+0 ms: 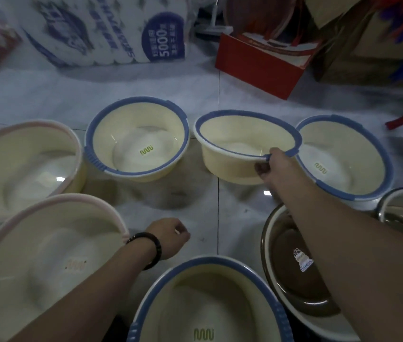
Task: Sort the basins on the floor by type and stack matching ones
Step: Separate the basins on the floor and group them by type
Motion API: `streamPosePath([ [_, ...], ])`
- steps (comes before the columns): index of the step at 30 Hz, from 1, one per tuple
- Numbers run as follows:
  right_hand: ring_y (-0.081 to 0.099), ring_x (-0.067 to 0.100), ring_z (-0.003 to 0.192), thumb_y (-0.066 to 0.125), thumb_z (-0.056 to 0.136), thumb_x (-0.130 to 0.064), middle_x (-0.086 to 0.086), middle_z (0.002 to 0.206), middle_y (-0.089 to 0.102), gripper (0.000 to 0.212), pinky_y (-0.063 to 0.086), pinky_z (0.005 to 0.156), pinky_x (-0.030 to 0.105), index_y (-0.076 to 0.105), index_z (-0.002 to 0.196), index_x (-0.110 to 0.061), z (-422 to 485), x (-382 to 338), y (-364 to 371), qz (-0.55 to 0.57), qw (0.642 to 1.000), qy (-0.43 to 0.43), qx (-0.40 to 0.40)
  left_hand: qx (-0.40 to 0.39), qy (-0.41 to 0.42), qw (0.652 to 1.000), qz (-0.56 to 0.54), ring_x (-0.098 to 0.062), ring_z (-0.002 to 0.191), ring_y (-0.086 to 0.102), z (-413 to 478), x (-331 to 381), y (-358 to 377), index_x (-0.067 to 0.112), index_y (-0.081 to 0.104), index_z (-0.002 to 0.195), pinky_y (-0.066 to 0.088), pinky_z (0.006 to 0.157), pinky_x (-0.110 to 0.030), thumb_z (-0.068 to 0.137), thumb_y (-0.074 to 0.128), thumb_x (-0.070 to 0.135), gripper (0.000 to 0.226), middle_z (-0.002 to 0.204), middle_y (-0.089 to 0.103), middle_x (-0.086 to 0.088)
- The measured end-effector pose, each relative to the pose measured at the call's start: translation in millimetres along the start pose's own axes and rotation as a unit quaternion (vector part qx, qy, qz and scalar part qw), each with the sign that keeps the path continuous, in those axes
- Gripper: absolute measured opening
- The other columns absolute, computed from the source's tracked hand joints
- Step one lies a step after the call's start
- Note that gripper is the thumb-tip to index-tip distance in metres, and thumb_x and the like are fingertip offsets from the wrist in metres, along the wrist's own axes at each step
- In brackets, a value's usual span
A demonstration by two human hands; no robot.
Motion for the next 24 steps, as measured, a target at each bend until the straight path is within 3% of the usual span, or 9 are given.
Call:
streamPosePath([
  [3, 0.065, 0.027, 0.094, 0.058, 0.096, -0.013, 0.009, 0.107, 0.067, 0.018, 0.064, 0.083, 0.048, 0.062, 0.114, -0.017, -39, -11, -25, -0.043, 0.996, -0.07, 0.015, 0.013, -0.012, 0.999, -0.038, -0.022, 0.097, 0.071, -23, -9, -21, 0.024, 0.07, 0.111, 0.056, 0.08, -0.033, 0.099, 0.059, 0.04, 0.023, 0.111, 0.071, -0.001],
  [5, 0.07, 0.031, 0.104, 0.062, 0.087, -0.018, 0.011, 0.115, 0.073, 0.031, 0.062, 0.093, 0.055, 0.066, 0.118, -0.021, -70, -13, -45, -0.092, 0.989, -0.12, -0.004, 0.033, -0.026, 0.995, -0.092, -0.026, 0.087, 0.073, -42, -19, -36, 0.022, 0.07, 0.101, 0.056, 0.07, -0.033, 0.099, 0.058, 0.036, 0.019, 0.104, 0.075, -0.008],
  [7, 0.073, 0.031, 0.105, 0.065, 0.082, -0.022, 0.007, 0.113, 0.077, 0.043, 0.061, 0.095, 0.056, 0.068, 0.124, -0.022, -100, -13, -70, -0.125, 0.98, -0.152, -0.011, 0.066, -0.028, 0.983, -0.167, -0.029, 0.085, 0.072, -65, -28, -48, 0.015, 0.07, 0.104, 0.059, 0.076, -0.038, 0.1, 0.056, 0.037, 0.026, 0.106, 0.075, -0.012],
  [10, 0.073, 0.033, 0.104, 0.067, 0.091, -0.018, 0.008, 0.105, 0.077, 0.033, 0.062, 0.09, 0.049, 0.069, 0.123, -0.015, -159, -12, -102, -0.137, 0.977, -0.158, -0.039, 0.103, -0.05, 0.928, -0.354, -0.034, 0.096, 0.072, -112, -37, -53, 0.013, 0.055, 0.125, 0.06, 0.089, -0.053, 0.102, 0.051, 0.049, 0.044, 0.114, 0.07, -0.009],
  [12, 0.072, 0.036, 0.105, 0.065, 0.099, -0.016, 0.012, 0.104, 0.075, 0.029, 0.06, 0.082, 0.045, 0.066, 0.128, -0.012, -193, -9, -123, -0.148, 0.975, -0.15, -0.075, 0.113, -0.051, 0.89, -0.439, -0.035, 0.098, 0.073, -144, -43, -50, 0.021, 0.047, 0.129, 0.06, 0.089, -0.054, 0.101, 0.044, 0.06, 0.047, 0.117, 0.068, -0.009],
  [15, 0.072, 0.034, 0.104, 0.062, 0.104, -0.017, 0.015, 0.111, 0.074, 0.027, 0.062, 0.087, 0.046, 0.063, 0.13, -0.014, -247, 2, -153, -0.194, 0.959, -0.16, -0.132, 0.127, -0.044, 0.865, -0.483, -0.033, 0.095, 0.075, -183, -61, -43, 0.022, 0.053, 0.125, 0.063, 0.083, -0.051, 0.1, 0.034, 0.069, 0.056, 0.113, 0.073, -0.008],
  [18, 0.074, 0.013, 0.079, 0.056, 0.109, -0.014, 0.008, 0.098, 0.073, 0.022, 0.058, 0.063, 0.023, 0.062, 0.13, -0.009, -289, 23, -180, -0.239, 0.942, -0.159, -0.172, 0.124, -0.006, 0.885, -0.448, -0.034, 0.095, 0.075, -211, -77, -28, 0.024, 0.066, 0.12, 0.063, 0.081, -0.055, 0.101, 0.045, 0.058, 0.044, 0.105, 0.078, -0.005],
  [20, 0.073, 0.001, 0.068, 0.055, 0.11, -0.012, 0.001, 0.092, 0.072, 0.018, 0.056, 0.059, 0.017, 0.064, 0.125, -0.011, -310, 41, -197, -0.288, 0.925, -0.164, -0.186, 0.116, -0.018, 0.913, -0.391, -0.038, 0.099, 0.071, -226, -94, -9, 0.023, 0.061, 0.121, 0.061, 0.084, -0.059, 0.102, 0.057, 0.04, 0.027, 0.111, 0.074, -0.012],
  [24, 0.071, 0.026, 0.095, 0.061, 0.106, -0.02, 0.007, 0.102, 0.075, 0.023, 0.056, 0.078, 0.034, 0.07, 0.121, -0.004, -313, 93, -231, -0.382, 0.892, -0.18, -0.164, 0.077, -0.106, 0.94, -0.315, -0.039, 0.095, 0.07, -246, -134, 41, 0.022, 0.052, 0.126, 0.063, 0.067, -0.05, 0.094, 0.073, 0.015, 0.039, 0.114, 0.066, -0.016],
])
Point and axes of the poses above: each hand's wrist, its own z-axis towards the middle knuckle, its own y-axis out of the palm, x = y × z, the point moved 4 cm from there along z, towards the middle knuckle
